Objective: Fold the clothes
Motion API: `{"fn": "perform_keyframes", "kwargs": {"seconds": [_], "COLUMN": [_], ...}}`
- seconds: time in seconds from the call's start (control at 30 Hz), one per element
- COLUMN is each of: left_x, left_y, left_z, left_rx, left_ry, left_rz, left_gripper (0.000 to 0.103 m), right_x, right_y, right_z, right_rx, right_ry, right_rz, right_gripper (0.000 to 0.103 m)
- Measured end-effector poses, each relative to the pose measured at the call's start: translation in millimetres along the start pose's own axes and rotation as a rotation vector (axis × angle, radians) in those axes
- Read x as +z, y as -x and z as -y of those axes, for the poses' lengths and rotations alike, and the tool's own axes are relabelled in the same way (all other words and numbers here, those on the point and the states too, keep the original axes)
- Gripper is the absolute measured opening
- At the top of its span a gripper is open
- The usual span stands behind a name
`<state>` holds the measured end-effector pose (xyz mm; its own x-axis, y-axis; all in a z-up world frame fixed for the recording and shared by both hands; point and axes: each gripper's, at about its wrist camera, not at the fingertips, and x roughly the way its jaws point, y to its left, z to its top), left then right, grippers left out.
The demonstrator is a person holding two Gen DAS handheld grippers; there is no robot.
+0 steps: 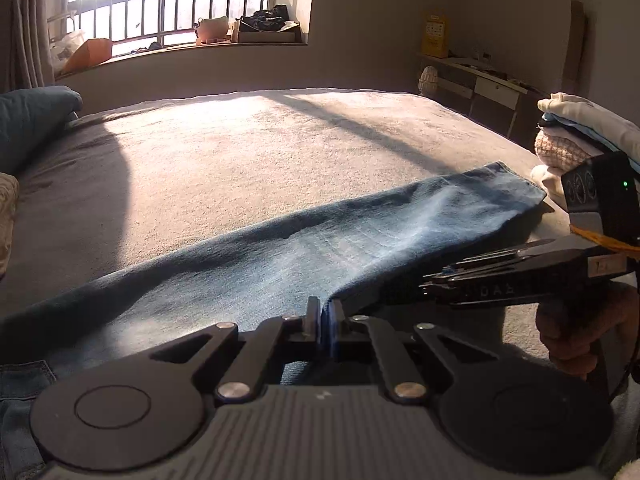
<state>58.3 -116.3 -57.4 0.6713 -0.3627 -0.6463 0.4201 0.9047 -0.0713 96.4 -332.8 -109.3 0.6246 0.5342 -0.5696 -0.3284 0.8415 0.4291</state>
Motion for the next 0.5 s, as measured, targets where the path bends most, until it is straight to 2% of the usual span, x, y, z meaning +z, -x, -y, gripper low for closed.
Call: {"fn": "perform_keyframes", "kwargs": {"seconds": [0.1,0.17,0.33,0.5], "left_x": [0,-1,-2,-2], "left_y": [1,2,2,0], "left_z": [0,-1,-3,-5], "left_rx": [-0.003,-0.005,-0.012,-0.013], "left_ry": [0.002,0.001,0.008,0.024], "left_rz": [0.002,0.003,0.006,0.009], "left_gripper": [0.004,0.004,0.004,0.004], "right_x": [-2,-7,-22,-8], "right_y": [-20,-25,2,12], "right_z": [-11,-15,-17,-30], "right_rx": [-0.048,-0.086,-0.121,-0.051], "right_ry": [0.075,0.107,0.124,0.131], "right_rz": [-0.015,-0.073,-0.159,-0.055], "right_gripper": [0.017,0.016,0.015,0.016]}}
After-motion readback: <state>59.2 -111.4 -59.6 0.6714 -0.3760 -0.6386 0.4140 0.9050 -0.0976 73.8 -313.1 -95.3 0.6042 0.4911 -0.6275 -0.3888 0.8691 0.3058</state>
